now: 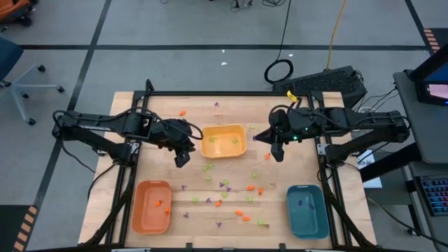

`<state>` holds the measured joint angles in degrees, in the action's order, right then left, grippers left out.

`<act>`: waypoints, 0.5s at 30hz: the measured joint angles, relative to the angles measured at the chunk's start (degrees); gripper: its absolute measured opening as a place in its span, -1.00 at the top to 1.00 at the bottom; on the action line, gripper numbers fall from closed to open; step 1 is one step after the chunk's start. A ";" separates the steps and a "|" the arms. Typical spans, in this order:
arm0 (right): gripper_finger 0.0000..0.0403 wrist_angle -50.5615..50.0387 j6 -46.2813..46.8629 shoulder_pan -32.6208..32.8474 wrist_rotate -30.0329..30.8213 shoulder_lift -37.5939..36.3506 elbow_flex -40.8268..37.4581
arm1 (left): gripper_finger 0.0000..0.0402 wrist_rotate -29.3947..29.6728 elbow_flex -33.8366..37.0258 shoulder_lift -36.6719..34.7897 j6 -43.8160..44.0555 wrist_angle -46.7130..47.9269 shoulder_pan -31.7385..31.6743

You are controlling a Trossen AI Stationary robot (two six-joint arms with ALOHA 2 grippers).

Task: Sort Halloween decoration
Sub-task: Put the violet witch hat toy into the blue bin

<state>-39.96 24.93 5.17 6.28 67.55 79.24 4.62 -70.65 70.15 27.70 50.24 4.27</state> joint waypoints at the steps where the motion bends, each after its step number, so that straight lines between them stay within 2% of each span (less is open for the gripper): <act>1: 1.00 0.58 -1.93 0.00 0.00 -0.05 0.00 | 0.60 0.00 0.00 0.01 0.01 0.02 0.00; 9: 1.00 3.84 -19.57 0.00 0.00 -0.17 0.00 | 0.60 0.10 0.00 0.01 0.00 0.02 -0.02; 15: 1.00 6.70 -27.56 -0.01 0.01 -0.17 0.00 | 0.60 1.89 0.00 0.01 0.01 0.01 -0.07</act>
<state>-33.27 -2.64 5.16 6.29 67.37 79.24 6.51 -70.65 70.16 27.72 50.25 4.21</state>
